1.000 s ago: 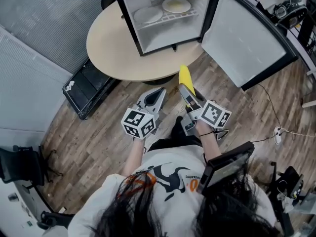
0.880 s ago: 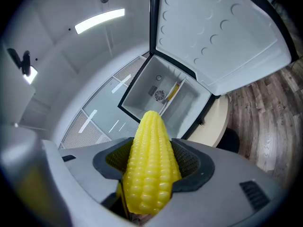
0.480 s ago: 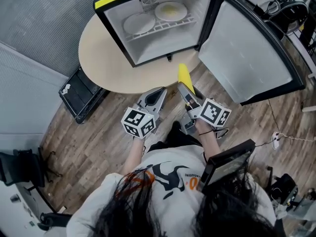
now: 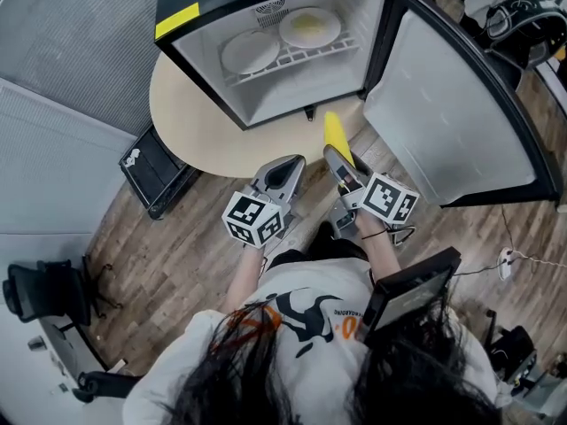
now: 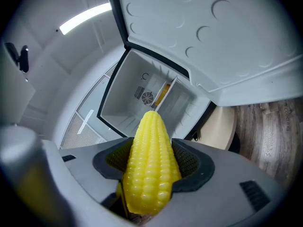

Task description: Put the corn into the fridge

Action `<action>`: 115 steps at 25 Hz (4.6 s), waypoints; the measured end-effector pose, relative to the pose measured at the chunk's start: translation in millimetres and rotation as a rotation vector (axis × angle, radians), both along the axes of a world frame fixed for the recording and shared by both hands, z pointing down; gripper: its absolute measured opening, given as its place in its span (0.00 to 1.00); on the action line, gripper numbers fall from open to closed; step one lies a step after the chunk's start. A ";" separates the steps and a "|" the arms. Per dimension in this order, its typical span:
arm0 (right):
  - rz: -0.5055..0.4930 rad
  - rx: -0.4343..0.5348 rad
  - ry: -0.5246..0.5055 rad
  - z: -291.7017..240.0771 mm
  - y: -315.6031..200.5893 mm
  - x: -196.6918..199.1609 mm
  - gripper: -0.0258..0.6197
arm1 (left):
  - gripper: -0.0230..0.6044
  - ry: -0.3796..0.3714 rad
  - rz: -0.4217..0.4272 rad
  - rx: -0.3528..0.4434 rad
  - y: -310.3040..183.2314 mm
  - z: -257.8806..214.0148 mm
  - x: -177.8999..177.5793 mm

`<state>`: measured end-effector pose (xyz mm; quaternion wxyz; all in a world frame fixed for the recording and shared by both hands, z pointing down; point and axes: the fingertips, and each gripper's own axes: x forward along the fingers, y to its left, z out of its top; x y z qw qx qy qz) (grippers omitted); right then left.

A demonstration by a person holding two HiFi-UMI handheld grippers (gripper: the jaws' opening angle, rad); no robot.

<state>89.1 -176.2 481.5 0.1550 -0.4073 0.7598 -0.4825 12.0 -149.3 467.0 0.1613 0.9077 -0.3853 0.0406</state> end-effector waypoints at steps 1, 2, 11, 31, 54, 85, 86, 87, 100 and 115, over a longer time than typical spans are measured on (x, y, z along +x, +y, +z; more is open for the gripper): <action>-0.007 -0.002 -0.002 0.6 -1.5 -0.2 0.43 | 0.06 -0.002 -0.005 -0.001 -1.5 -0.1 0.7; -0.013 -0.003 -0.005 1.0 -2.8 -0.6 0.43 | 0.06 -0.005 -0.010 -0.002 -2.6 0.0 1.3; -0.031 -0.017 -0.011 7.1 -12.3 -3.0 0.43 | 0.06 -0.042 -0.034 -0.025 -4.8 3.2 -0.6; 0.086 -0.034 0.082 21.0 -58.9 -4.4 0.43 | 0.06 -0.048 0.078 -0.028 -62.1 8.3 -10.9; 0.233 -0.117 0.371 92.9 -178.2 4.8 0.43 | 0.05 0.005 0.237 -0.048 -132.0 21.5 -18.2; -0.015 -0.019 1.033 148.0 -293.5 12.2 0.45 | 0.05 -0.014 0.237 -0.072 -142.3 31.6 -44.8; -0.018 -0.021 1.023 149.9 -292.4 11.9 0.46 | 0.05 -0.014 0.238 -0.071 -142.1 31.4 -44.0; -0.017 -0.024 1.008 151.1 -291.0 11.8 0.48 | 0.05 -0.015 0.239 -0.071 -141.8 31.1 -43.2; 0.160 0.080 0.901 95.1 -231.7 15.9 0.49 | 0.06 -0.007 0.209 -0.069 -138.9 29.1 -36.5; 0.140 0.185 0.619 28.1 -138.2 -4.9 0.47 | 0.06 0.003 0.190 -0.056 -117.0 20.4 -17.9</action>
